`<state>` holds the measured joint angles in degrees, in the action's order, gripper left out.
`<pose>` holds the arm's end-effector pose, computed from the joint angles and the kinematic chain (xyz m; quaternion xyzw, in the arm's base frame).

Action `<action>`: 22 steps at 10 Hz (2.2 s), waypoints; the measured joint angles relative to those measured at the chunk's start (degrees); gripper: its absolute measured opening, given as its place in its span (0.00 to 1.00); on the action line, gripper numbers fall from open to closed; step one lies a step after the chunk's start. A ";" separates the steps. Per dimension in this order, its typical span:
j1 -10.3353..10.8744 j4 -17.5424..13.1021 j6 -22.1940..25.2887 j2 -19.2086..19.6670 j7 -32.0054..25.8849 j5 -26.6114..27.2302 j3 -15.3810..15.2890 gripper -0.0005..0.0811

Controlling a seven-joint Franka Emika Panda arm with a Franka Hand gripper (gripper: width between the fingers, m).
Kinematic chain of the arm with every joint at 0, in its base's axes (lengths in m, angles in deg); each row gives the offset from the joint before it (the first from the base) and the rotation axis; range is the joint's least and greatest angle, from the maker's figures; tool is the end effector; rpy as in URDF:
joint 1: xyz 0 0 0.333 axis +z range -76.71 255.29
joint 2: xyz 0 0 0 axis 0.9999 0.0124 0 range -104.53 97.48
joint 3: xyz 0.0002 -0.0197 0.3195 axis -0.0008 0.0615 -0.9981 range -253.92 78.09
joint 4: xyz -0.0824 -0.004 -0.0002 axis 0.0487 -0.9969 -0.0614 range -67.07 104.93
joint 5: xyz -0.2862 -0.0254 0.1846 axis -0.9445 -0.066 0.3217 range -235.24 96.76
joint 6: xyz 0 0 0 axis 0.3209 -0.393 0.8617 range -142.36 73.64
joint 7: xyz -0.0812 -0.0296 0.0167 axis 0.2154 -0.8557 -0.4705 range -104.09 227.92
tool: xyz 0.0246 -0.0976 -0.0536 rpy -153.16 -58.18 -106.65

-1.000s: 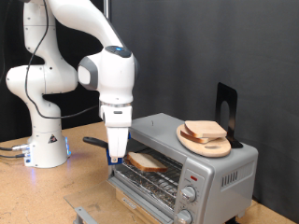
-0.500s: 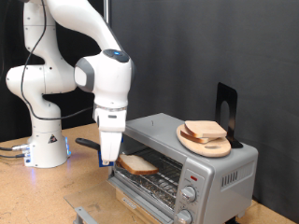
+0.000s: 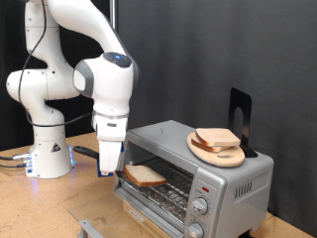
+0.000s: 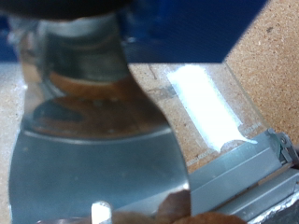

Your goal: Make a piece of toast with the oven

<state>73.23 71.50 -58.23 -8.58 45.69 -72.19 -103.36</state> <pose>0.4130 -0.0060 0.3458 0.9861 0.1521 -0.0635 0.0211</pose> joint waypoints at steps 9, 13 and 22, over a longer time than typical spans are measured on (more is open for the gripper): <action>0.74 -0.13 -0.14 -0.83 0.98 5.90 -1.81 0.49; 0.06 4.29 0.48 -4.17 -6.62 12.50 1.50 0.49; -1.97 5.61 7.87 -11.10 -15.76 24.89 9.44 0.49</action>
<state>71.26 77.10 -50.37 -19.69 29.93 -47.30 -93.93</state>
